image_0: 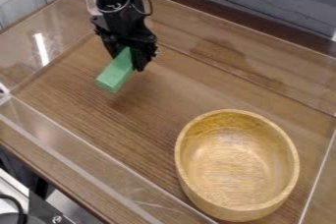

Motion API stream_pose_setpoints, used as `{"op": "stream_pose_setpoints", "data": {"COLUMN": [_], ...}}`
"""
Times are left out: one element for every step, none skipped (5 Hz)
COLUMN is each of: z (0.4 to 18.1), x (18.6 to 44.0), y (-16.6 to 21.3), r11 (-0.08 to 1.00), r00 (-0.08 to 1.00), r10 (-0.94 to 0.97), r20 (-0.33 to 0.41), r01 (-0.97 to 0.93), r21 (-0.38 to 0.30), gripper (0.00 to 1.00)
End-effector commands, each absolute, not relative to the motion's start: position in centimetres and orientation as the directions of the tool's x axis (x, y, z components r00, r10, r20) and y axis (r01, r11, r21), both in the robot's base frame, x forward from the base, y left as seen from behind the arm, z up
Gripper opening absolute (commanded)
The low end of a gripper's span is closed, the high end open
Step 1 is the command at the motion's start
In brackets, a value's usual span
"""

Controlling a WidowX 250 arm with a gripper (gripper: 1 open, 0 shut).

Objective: Remove the green block from inside the brown bowl and put it on the table

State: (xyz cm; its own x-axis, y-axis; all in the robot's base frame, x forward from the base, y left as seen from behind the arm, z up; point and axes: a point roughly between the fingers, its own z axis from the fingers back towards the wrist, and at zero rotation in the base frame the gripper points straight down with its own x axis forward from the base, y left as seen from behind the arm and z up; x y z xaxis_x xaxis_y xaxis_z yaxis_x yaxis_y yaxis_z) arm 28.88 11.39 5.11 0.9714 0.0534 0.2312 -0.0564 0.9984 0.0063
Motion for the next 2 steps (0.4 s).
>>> {"op": "stream_pose_setpoints", "data": {"z": [6.12, 5.62], "x": [30.15, 30.31], "y": [12.6, 13.02], "r11": [0.997, 0.997], "r00": [0.957, 0.959], "r10": [0.06, 0.066], "r20": [0.283, 0.275], "r01": [-0.07, -0.075], "r21": [0.026, 0.024], "gripper": [0.0, 0.0]}}
